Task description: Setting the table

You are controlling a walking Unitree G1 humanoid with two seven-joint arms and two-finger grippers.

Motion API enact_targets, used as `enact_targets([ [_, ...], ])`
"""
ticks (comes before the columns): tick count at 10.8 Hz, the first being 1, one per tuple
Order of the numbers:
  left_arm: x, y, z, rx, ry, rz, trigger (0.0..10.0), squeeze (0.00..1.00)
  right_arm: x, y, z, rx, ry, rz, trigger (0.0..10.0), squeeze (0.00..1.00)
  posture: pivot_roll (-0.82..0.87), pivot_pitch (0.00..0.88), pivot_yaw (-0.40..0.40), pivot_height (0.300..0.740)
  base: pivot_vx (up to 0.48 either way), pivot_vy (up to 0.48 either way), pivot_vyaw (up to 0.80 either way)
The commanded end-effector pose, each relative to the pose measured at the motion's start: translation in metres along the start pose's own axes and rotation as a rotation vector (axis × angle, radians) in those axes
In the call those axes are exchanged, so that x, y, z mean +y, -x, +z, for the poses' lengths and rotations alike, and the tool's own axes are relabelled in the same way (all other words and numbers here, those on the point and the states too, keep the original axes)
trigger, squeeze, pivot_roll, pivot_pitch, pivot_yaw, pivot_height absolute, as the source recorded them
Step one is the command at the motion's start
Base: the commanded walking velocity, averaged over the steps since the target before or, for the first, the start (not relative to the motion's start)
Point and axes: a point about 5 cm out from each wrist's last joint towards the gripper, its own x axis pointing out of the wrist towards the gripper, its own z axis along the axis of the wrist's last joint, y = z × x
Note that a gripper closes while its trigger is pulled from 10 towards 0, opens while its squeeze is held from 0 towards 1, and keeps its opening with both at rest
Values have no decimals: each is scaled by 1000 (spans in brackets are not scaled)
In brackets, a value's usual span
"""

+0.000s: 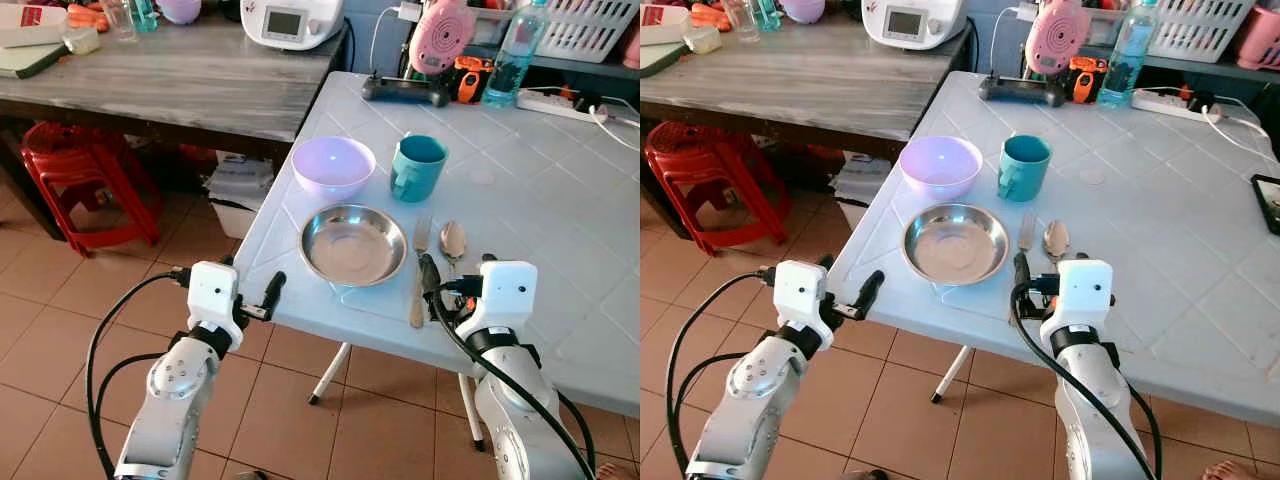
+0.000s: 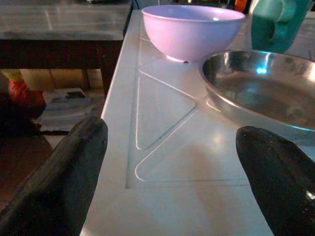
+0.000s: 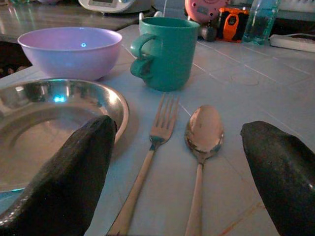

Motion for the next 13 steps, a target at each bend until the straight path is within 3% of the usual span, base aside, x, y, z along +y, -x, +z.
enact_targets([
  [1,1,0,0,2,-8,8,10000,0,2,0,1,-2,4,13,10000,0,77,122,-13,740,0,0,0],
  [13,1,0,0,2,-8,8,10000,0,2,0,1,-2,4,13,10000,0,77,122,-13,740,0,0,0],
])
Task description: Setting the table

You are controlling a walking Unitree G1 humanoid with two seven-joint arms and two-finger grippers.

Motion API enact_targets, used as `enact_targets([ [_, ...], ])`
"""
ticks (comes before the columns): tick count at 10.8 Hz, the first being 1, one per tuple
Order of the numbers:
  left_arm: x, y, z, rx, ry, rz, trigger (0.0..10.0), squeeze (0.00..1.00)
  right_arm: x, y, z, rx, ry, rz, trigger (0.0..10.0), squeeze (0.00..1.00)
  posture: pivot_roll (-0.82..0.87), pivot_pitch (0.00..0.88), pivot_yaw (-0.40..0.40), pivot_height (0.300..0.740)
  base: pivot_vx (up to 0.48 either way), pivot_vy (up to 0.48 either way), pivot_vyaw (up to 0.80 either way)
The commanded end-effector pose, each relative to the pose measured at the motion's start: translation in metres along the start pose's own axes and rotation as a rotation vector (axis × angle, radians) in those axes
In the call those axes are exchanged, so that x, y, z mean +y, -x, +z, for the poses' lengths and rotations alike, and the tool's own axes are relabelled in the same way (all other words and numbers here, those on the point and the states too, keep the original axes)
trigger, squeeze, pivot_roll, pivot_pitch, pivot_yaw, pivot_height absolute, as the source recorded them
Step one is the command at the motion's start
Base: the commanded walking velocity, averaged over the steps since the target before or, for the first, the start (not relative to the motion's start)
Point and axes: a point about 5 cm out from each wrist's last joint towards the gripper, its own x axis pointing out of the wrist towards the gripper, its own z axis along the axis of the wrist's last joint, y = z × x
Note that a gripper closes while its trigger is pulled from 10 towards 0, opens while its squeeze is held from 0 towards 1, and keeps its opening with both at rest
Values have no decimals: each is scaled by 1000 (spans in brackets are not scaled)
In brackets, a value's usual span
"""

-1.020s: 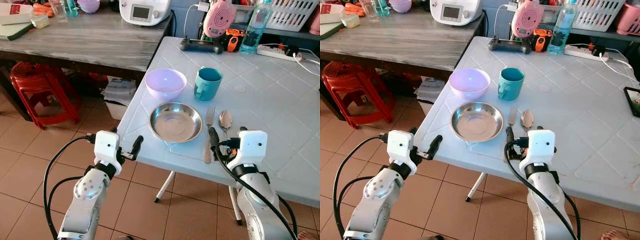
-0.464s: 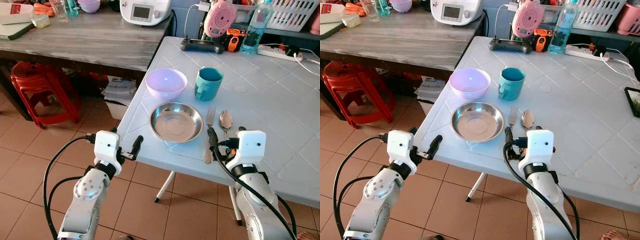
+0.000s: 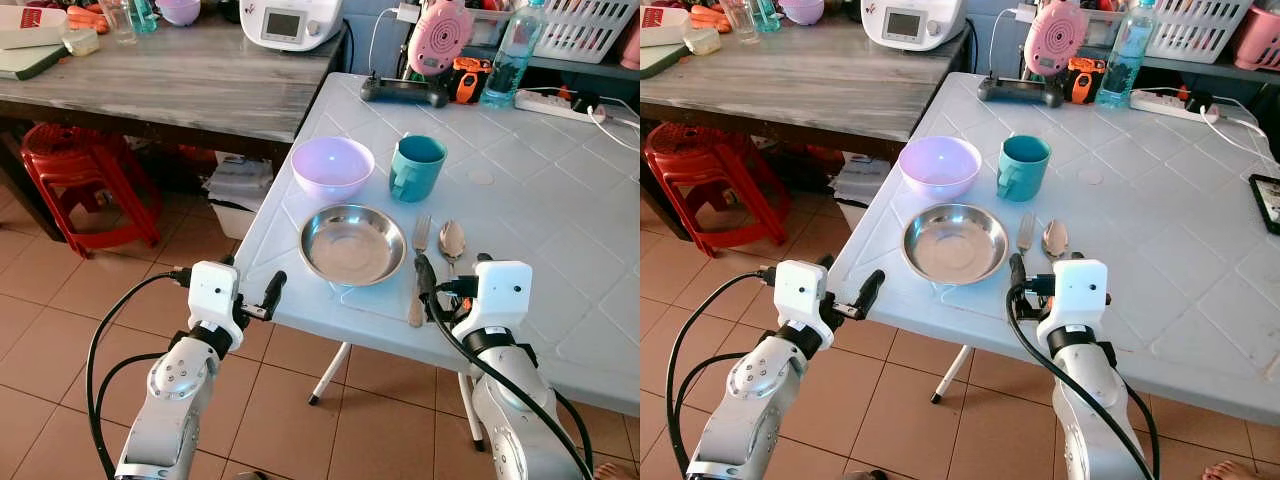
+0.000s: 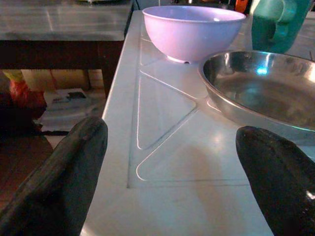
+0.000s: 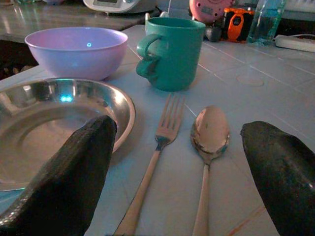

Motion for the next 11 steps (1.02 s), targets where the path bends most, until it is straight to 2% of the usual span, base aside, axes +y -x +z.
enact_targets([
  [1,1,0,0,2,-7,7,10000,0,-1,0,1,-2,3,2,10000,0,77,122,-13,740,0,0,0],
  [8,1,0,0,2,-7,7,10000,0,-1,0,1,-2,3,2,10000,0,77,122,-13,740,0,0,0],
  [9,1,-1,-1,0,-7,7,10000,0,-1,0,1,-4,0,3,10000,0,0,0,0,740,0,0,0],
  [10,-5,-7,4,-42,55,12,10000,0,0,-8,6,-59,61,11,10000,0,65,117,-26,740,0,0,0],
  [11,-4,-7,5,-43,49,14,10000,0,3,-7,7,-72,50,41,10000,0,65,117,-26,740,0,0,0],
])
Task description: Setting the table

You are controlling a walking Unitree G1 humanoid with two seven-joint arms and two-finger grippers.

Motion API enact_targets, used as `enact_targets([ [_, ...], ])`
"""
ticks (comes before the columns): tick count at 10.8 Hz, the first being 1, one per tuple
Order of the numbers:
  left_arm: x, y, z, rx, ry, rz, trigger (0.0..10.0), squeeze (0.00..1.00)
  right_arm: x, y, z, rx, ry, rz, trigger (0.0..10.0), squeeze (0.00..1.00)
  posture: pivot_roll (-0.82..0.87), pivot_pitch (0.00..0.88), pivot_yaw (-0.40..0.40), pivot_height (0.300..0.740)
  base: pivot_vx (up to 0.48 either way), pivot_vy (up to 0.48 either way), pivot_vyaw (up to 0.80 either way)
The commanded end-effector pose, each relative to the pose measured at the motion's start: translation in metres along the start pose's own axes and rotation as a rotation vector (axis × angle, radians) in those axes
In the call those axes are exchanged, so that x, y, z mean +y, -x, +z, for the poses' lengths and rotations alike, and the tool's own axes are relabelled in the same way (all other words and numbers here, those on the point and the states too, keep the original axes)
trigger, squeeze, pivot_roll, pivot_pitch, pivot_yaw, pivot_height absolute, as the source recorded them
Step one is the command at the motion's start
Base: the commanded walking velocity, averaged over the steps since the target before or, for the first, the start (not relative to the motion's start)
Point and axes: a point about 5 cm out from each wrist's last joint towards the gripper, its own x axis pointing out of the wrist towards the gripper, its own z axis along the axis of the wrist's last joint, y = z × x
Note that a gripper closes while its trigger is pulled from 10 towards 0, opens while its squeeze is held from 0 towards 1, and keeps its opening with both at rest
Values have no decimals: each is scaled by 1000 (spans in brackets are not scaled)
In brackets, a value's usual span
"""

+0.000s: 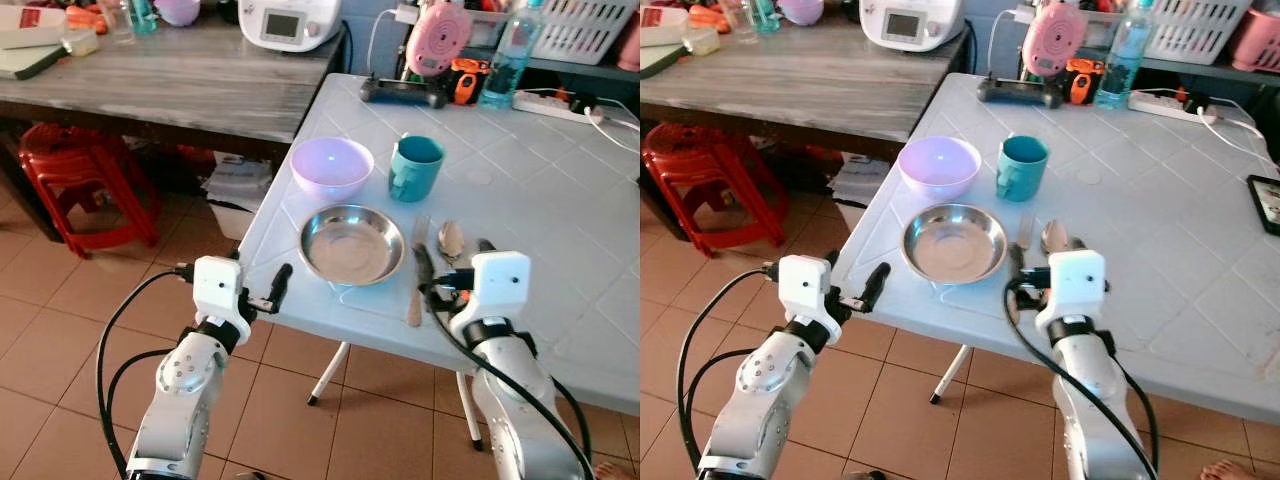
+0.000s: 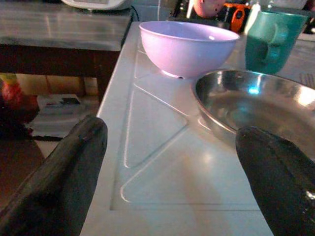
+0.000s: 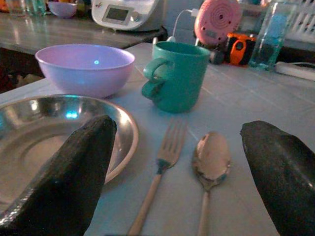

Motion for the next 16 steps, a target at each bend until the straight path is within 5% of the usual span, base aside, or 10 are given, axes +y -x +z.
enact_targets([
  [1,2,0,1,-6,-10,12,10000,0,2,1,0,10,-30,20,10000,0,64,118,-23,740,0,0,0],
  [4,2,0,1,-20,11,19,10000,43,1,2,-3,13,-44,20,10000,0,66,120,-22,740,0,0,0],
  [5,4,0,3,-28,16,31,10000,1000,1,1,-2,9,-57,24,10000,294,65,120,-21,740,0,0,0],
  [6,6,-1,4,-35,9,40,10000,1000,1,1,0,-8,-61,29,10000,1000,65,120,-21,740,0,0,0],
  [7,7,-2,3,-25,-20,59,10000,1000,3,1,-2,6,-48,31,10000,0,65,120,-21,740,0,0,0],
  [8,6,-2,2,-17,-28,60,10000,31,3,1,-3,12,-59,34,10000,0,67,123,-20,740,0,0,0],
  [12,2,-2,0,-2,-26,24,10000,0,2,-20,-15,72,-96,52,10000,0,71,134,-11,740,0,0,0],
  [16,2,14,-7,52,-37,-118,10000,0,12,-40,-19,112,-150,112,10000,0,100,156,-2,740,0,0,0],
])
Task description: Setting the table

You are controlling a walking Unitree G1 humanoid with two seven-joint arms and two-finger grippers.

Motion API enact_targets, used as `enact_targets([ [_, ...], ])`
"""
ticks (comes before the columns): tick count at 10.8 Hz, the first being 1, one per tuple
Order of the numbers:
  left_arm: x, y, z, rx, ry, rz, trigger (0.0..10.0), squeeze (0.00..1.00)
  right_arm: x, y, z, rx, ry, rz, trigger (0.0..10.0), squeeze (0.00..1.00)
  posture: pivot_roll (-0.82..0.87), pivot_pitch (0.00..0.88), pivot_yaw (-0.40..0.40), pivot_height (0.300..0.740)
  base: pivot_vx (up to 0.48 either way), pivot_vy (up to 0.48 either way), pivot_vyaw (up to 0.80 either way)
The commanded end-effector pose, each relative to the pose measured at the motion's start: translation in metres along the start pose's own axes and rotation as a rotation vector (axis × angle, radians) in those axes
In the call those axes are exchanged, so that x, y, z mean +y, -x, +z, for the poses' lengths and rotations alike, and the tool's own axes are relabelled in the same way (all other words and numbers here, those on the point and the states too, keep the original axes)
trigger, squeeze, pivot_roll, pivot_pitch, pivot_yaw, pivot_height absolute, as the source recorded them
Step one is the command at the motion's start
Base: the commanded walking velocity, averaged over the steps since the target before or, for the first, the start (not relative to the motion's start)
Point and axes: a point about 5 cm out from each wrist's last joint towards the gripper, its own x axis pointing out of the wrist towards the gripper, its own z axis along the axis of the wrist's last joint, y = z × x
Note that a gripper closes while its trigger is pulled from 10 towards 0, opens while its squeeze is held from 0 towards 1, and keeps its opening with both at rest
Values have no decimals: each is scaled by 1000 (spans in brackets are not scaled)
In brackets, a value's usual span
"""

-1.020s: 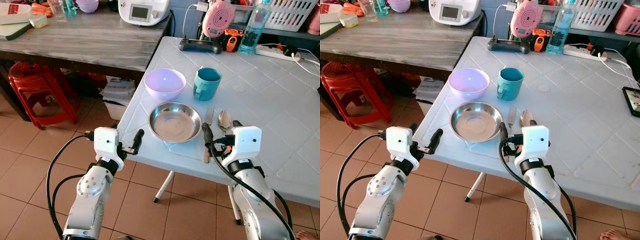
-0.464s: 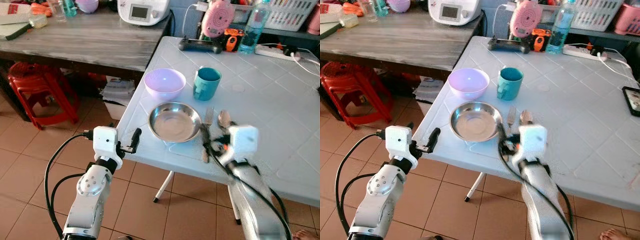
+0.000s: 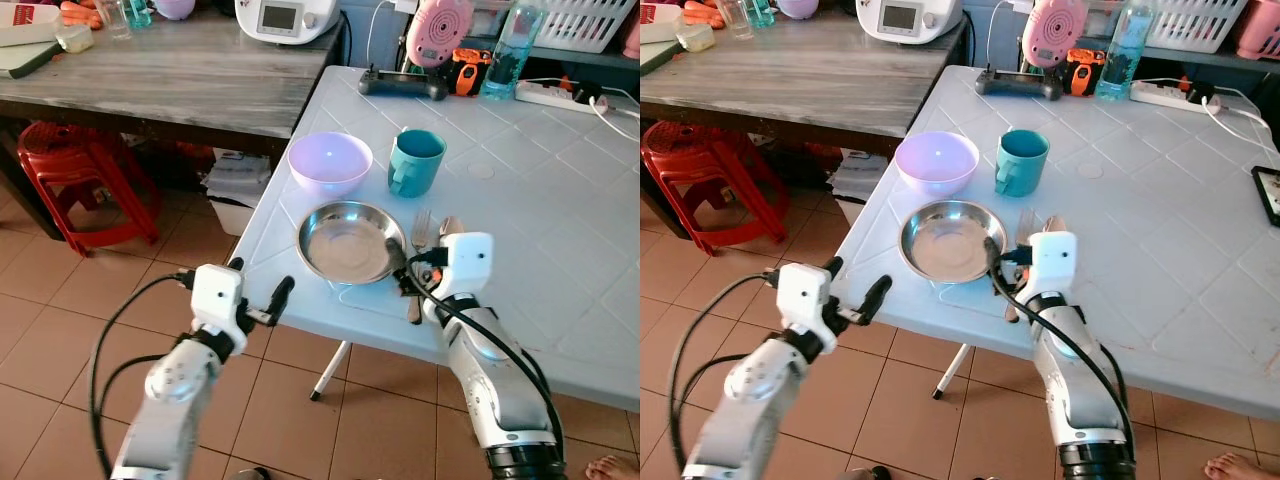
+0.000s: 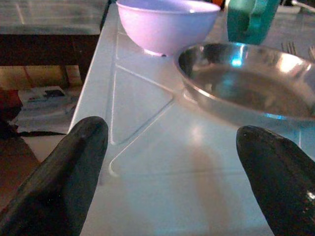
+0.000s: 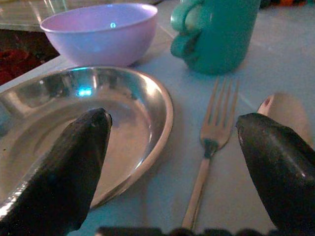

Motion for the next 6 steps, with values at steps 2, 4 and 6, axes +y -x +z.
enact_targets([
  [2,-3,4,-2,18,5,-39,10000,0,3,-5,-1,13,-34,28,10000,0,104,157,0,740,0,0,0],
  [4,-11,4,0,12,1,-106,10000,0,8,-13,-2,28,-60,62,10000,0,104,154,-1,740,0,0,0],
  [6,-16,3,0,8,8,-116,10000,0,11,-18,-1,32,-66,75,10000,0,102,151,-3,740,0,0,0],
])
